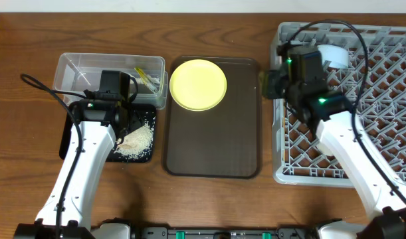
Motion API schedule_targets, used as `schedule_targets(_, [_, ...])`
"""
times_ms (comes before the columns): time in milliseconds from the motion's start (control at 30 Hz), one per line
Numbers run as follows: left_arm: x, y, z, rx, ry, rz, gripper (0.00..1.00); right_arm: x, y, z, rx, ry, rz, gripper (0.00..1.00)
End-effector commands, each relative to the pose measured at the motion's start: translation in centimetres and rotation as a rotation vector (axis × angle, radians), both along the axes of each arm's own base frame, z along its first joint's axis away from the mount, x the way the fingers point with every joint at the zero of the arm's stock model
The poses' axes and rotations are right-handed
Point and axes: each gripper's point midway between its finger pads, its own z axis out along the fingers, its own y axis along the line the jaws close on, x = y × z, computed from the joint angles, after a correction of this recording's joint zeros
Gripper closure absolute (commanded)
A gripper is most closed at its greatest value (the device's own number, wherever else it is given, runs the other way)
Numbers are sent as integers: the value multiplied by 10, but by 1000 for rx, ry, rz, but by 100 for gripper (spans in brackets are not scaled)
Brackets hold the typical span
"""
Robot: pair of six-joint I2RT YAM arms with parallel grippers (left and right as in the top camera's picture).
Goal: Sort waste into correct bins and load items into the dishwasher rack
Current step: 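Reach the right gripper to the yellow plate edge and grasp it, then carry the yellow plate to the rack and stand it upright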
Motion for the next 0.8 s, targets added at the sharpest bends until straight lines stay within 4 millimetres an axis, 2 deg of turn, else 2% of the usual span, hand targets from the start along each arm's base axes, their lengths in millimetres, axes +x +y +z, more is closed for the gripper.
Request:
schedule_targets(0, [-1,2,1,7,-1,-4,21,2,30,-14,11,11,87,44])
schedule_targets(233, [-1,2,1,7,-1,-4,21,17,73,-73,4,55,149,44])
schedule_targets(500, [-1,2,1,7,0,-4,21,36,89,-142,-12,91,75,45])
schedule_targets(700, [-1,2,1,7,0,-4,21,36,104,-170,5,104,75,48])
schedule_targets(767, [-1,2,1,7,0,-4,21,35,102,-176,-21,110,63,52])
